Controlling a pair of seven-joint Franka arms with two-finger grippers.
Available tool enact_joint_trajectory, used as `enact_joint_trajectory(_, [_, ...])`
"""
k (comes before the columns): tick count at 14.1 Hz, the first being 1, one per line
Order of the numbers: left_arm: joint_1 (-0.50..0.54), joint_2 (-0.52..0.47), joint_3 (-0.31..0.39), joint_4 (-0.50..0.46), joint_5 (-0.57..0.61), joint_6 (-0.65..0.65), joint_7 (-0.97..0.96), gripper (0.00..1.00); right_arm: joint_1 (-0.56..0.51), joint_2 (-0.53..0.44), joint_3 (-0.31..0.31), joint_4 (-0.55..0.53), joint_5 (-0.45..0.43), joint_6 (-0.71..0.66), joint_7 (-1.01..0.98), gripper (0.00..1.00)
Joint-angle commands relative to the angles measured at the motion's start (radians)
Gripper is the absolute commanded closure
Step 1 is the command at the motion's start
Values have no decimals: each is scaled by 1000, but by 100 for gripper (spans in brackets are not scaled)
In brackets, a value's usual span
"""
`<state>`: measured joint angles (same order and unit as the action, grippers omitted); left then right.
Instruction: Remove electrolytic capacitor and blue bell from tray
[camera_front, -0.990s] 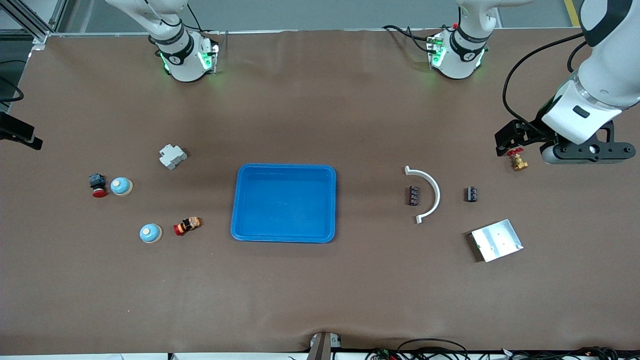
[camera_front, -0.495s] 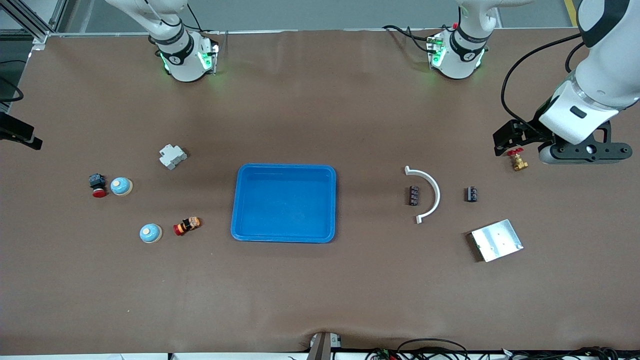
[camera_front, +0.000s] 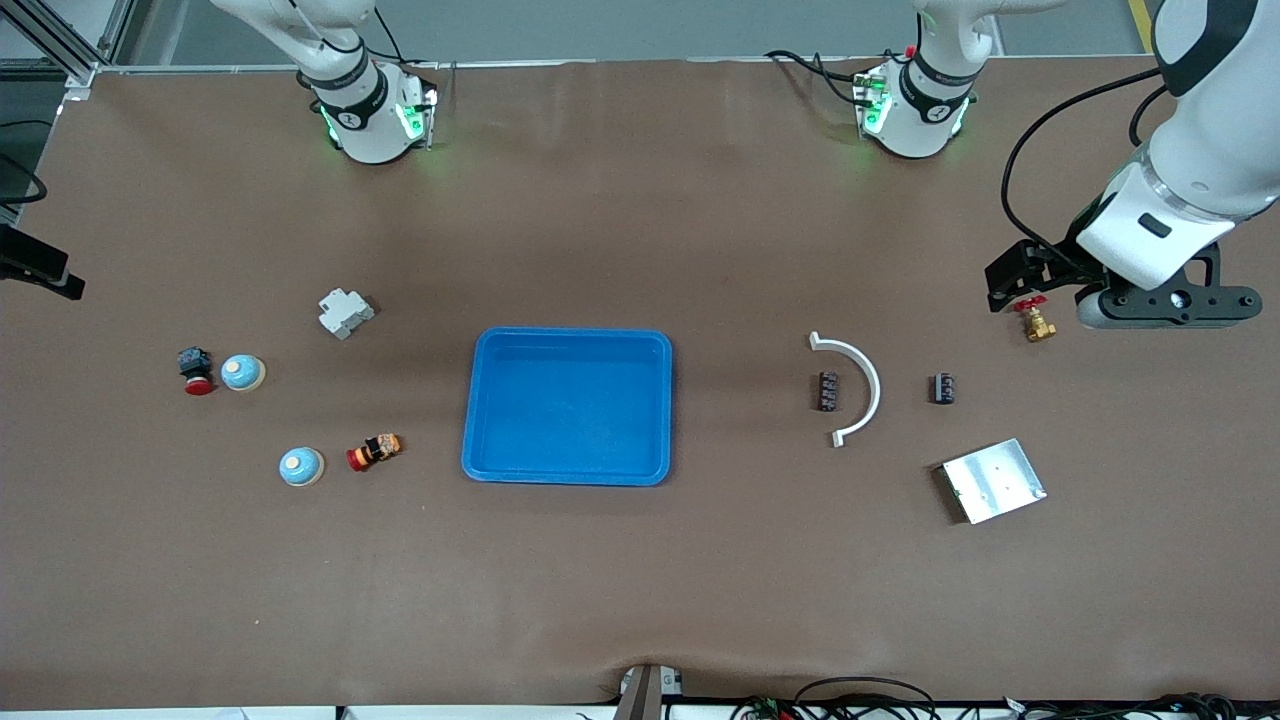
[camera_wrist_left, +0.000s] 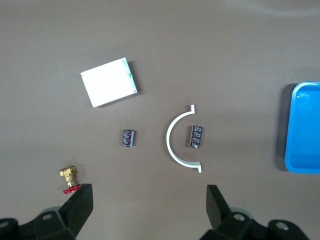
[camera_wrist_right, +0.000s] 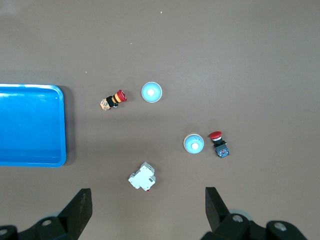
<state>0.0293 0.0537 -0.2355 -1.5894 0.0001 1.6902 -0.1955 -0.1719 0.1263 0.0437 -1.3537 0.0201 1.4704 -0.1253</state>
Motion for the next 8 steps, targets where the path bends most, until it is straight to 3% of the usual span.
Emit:
enact_joint_trajectory(1, [9, -25, -4, -21, -18, 6, 25, 0, -20, -13, 10, -5, 11, -1, -11, 0])
enact_joint_trajectory(8, [8, -25, -7, -30, -18, 14, 24, 0, -17, -13, 12, -5, 11, -1, -11, 0])
